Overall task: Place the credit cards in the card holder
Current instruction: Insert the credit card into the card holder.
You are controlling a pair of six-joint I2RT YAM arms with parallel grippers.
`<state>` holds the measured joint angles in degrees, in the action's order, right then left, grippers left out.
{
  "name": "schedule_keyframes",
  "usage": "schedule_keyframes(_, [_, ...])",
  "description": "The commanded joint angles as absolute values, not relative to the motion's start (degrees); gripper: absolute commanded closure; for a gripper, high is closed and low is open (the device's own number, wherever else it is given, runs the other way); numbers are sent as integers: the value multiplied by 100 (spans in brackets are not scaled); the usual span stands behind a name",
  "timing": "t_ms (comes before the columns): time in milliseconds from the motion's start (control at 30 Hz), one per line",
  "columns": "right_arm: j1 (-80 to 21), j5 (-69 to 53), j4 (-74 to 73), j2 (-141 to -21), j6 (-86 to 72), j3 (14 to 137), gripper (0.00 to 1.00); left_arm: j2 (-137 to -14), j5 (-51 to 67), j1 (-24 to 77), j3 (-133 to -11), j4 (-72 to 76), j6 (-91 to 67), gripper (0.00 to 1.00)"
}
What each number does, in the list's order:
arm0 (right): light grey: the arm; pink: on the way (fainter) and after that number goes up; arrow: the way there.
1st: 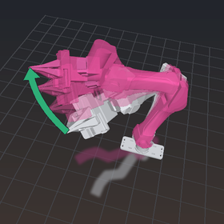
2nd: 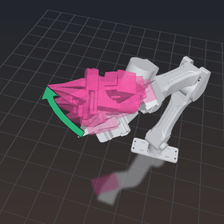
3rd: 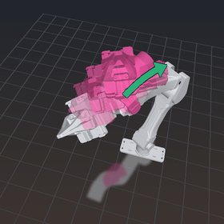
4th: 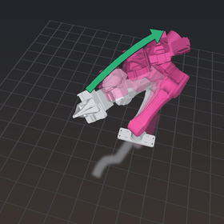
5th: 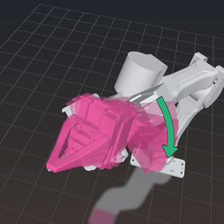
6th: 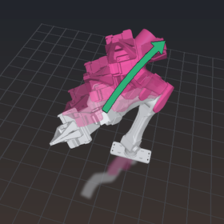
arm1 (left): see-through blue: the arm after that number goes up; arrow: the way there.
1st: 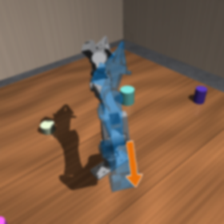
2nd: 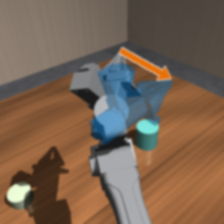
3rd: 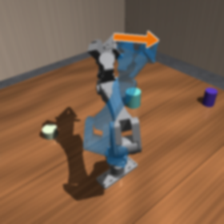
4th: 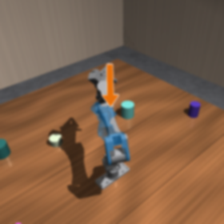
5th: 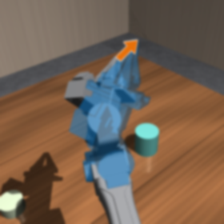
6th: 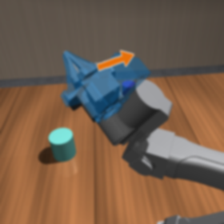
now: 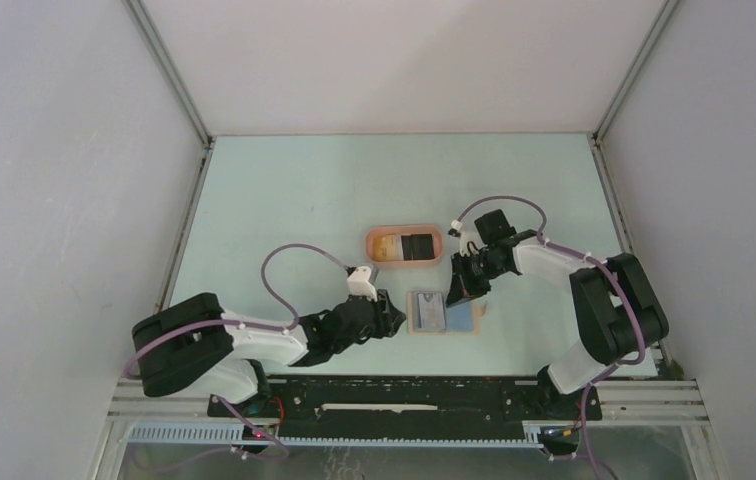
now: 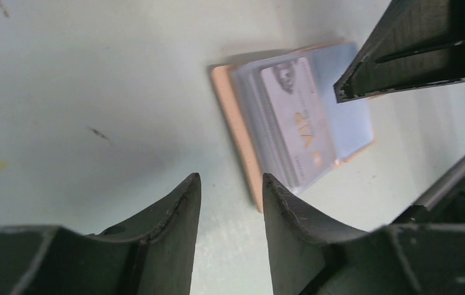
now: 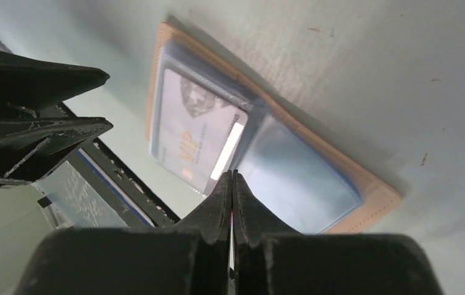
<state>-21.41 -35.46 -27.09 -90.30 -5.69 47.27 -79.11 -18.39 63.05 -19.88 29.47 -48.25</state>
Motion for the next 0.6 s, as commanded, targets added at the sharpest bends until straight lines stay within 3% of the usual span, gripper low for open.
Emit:
schedule_keyframes(0, [-2162, -3353, -2706, -9374, -584, 4987, 97, -8116, -2152, 6267, -2549, 2429, -5034, 54])
schedule_keyframes(567, [-2390, -3714, -2772, -9588, -613, 5152, 97, -8853, -1511, 6262, -3112, 2257, -4844, 54])
